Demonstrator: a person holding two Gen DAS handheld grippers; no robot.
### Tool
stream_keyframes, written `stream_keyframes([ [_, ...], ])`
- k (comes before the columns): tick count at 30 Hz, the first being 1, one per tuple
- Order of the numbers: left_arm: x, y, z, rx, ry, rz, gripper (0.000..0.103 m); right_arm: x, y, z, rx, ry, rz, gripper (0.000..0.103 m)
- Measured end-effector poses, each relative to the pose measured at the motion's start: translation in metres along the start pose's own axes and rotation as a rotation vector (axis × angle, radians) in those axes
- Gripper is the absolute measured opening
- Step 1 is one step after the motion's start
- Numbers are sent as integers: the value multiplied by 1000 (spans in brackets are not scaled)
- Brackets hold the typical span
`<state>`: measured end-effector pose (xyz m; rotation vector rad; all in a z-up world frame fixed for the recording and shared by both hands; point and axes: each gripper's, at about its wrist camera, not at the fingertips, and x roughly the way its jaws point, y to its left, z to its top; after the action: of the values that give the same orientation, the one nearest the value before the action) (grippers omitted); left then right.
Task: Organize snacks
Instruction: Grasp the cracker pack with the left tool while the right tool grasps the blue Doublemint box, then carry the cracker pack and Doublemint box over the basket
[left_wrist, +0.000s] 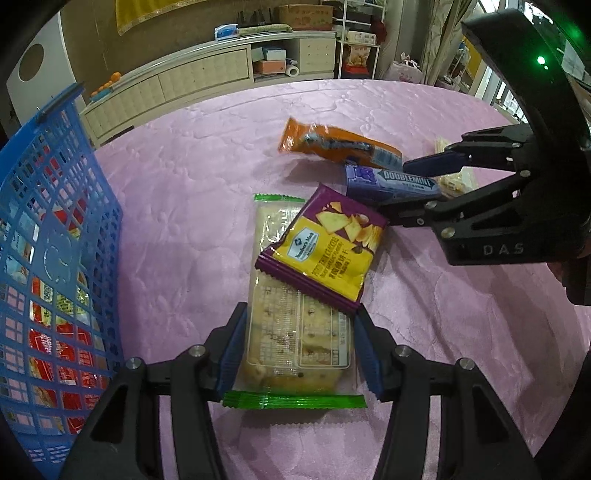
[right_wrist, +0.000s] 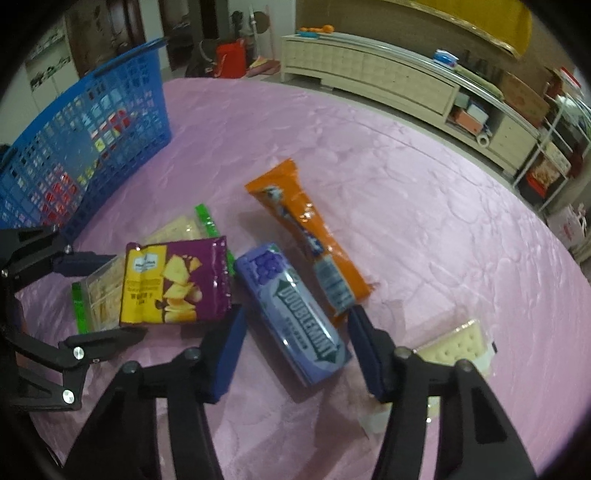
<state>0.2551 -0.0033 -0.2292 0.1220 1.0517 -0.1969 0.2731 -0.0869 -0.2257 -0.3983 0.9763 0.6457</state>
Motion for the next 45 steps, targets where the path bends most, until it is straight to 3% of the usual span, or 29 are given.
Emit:
stream_keyframes([
  [5,0,-2,1,-6,-15,11,51,-4,1,-5,2,-3,38,39],
  [8,-4,-9,-2,35,-34,62,51,-12,6,-15,28,-18,30,36],
  [22,-61,-47,-5,171,-102,197,51,-80,14,-43,221,-113,48,35],
  [26,-81,-50,-6,177,-117,194,51,-97,13,-47,269,-132,67,35],
  [45,-193,-39,-18,132,-272,220,51,-188,57,-33,207,-257,28,35],
])
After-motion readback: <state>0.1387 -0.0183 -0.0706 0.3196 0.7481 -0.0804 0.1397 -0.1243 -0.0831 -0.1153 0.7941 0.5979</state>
